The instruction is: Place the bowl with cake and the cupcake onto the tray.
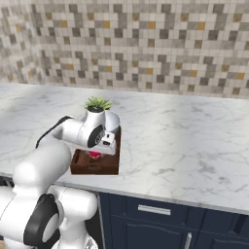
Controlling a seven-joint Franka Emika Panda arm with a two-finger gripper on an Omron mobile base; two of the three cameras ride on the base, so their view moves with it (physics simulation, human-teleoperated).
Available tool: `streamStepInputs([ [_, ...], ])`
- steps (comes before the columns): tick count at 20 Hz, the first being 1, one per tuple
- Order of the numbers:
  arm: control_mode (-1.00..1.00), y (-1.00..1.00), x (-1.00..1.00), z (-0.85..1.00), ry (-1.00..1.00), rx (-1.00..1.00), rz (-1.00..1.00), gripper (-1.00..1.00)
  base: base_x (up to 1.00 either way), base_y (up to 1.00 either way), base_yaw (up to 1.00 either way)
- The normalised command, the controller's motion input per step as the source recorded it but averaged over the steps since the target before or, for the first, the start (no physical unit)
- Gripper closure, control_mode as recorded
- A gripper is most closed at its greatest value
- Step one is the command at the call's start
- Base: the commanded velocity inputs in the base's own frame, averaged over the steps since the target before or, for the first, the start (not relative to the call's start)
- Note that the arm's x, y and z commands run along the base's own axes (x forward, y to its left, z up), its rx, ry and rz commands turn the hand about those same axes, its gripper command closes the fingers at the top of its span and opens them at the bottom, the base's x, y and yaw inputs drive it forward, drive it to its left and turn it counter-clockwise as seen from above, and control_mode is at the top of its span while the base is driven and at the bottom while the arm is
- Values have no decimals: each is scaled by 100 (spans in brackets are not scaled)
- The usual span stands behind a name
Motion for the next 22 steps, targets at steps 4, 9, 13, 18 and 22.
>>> streamStepInputs([
  [4,-100,42,16,-34,3,0,11,100,0,0,0],
  [9,-100,38,14,-26,0,0,9,100,0,0,0],
  [13,-100,28,17,-20,2,0,4,100,0,0,0],
  [18,-100,21,9,-23,10,0,2,100,0,0,0],
  [22,-100,12,1,-26,11,0,0,100,0,0,0],
])
